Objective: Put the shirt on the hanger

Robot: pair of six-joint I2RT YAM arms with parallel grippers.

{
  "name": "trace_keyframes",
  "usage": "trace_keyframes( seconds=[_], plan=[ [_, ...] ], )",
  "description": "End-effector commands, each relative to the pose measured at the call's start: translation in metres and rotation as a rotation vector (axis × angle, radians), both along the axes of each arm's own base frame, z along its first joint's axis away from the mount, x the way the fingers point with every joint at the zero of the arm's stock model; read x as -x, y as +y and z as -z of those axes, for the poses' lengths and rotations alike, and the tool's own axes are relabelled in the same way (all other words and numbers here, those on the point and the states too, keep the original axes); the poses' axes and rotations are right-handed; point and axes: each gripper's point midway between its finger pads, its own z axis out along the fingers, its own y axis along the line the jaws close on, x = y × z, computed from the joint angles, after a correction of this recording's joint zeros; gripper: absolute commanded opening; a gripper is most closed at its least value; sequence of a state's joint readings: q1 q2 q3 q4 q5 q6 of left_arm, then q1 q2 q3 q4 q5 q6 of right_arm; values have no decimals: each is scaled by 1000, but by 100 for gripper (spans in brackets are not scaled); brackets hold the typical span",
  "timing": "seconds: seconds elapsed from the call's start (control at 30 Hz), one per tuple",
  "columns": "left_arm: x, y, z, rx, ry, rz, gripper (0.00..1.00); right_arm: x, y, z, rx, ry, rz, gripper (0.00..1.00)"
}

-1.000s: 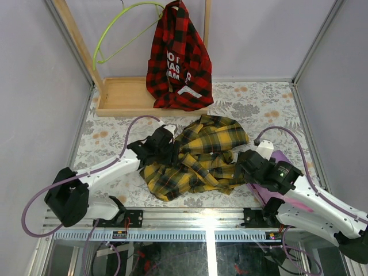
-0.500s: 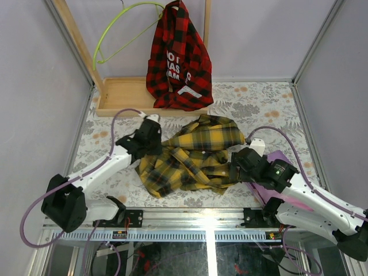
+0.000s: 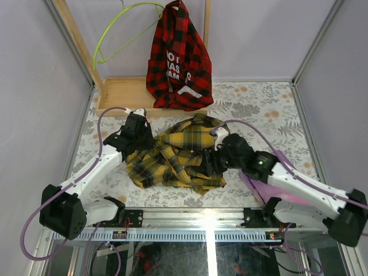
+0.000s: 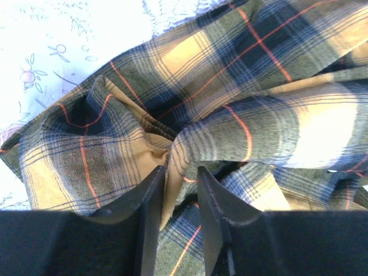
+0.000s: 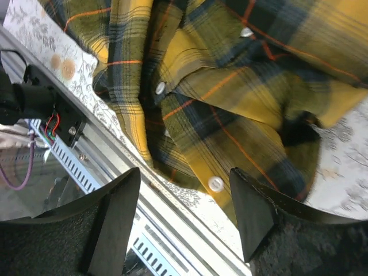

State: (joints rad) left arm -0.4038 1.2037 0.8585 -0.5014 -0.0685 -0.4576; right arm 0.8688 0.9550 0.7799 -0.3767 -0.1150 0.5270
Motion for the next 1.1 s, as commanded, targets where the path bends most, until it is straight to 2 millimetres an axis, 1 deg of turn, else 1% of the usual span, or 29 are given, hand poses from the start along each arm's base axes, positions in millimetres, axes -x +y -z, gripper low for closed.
trace_keyframes(
  seconds=[0.0,0.1,0.17,0.27,0.33,0.4,0.53,0.67,0.77,0.87,0.9,0.93,1.0,1.03,1.07],
  plan=[
    [-7,-5,-49,61,-111,14,31,4,56,-21,-105,-8,-177,70],
    [-7,-1,-77,83,-188,1,48,12,82,-16,-83,-7,-231,69],
    [-6,5,-92,86,-228,-19,52,13,93,-8,-58,5,-243,68],
    [-3,13,-104,80,-258,-55,56,6,99,7,5,24,-227,65],
    [0,17,-107,77,-267,-74,57,2,99,15,53,33,-217,62],
    [3,20,-109,82,-275,-86,57,2,100,19,71,42,-228,59],
    [7,20,-115,109,-303,-94,58,11,109,21,34,64,-292,49],
    [4,21,-120,128,-320,-114,58,19,118,19,-19,92,-336,40],
    [4,17,-120,147,-320,-111,58,23,125,18,-48,120,-355,34],
    [5,15,-113,151,-303,-103,58,25,129,18,-74,135,-359,29],
    [6,15,-111,150,-299,-101,58,25,130,19,-77,137,-358,24],
    [7,15,-109,149,-295,-99,58,24,131,20,-75,136,-352,16],
    [8,16,-109,149,-297,-101,58,14,128,18,-53,106,-305,2],
    [8,17,-111,148,-303,-100,58,8,123,14,-27,88,-267,0],
    [9,17,-114,149,-312,-98,58,0,119,5,-17,53,-227,0]
  ],
)
